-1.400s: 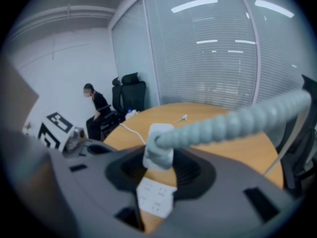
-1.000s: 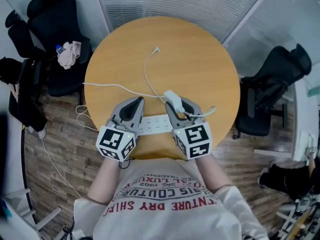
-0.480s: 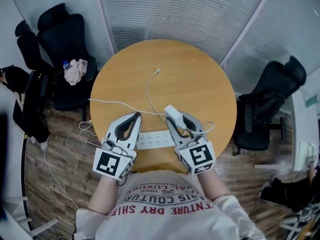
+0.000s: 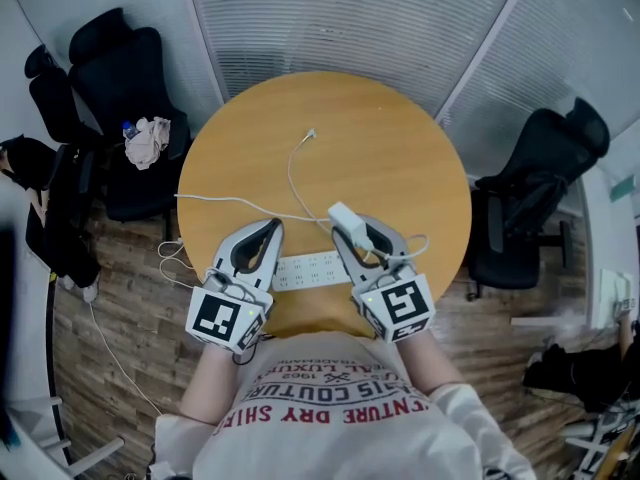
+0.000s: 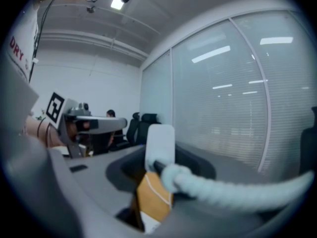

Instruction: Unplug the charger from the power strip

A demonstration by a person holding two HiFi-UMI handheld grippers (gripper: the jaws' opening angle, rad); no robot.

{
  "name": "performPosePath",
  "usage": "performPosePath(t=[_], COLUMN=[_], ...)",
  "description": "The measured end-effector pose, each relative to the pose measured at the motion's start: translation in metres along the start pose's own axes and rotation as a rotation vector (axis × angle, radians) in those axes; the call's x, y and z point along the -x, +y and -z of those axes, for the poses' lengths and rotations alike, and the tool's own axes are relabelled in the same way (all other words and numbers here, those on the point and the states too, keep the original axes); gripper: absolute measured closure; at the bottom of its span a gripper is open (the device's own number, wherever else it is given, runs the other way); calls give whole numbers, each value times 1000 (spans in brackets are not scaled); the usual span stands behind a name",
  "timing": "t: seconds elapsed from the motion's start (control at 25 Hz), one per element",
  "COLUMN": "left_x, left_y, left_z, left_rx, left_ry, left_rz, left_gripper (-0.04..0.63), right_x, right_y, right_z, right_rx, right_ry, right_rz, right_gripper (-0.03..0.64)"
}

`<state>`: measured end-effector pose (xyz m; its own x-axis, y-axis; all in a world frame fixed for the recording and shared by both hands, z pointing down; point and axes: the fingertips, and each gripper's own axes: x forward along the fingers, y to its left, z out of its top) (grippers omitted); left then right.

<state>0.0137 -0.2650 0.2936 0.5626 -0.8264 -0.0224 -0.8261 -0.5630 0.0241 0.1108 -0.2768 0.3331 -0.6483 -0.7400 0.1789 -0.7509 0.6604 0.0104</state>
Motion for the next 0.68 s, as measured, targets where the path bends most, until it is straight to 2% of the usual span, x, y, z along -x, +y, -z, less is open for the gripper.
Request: performPosePath(t=[0.68], left_x=[0], left_y=[-3], left_z=[14], left_rx=[9], left_ry=[40], left_rz=[0], left_gripper=[566], right_x=[6], right_y=[-2], right_z=[7], right_rx=[2], right_ry=[18], right_rz=[36], right_gripper=[462])
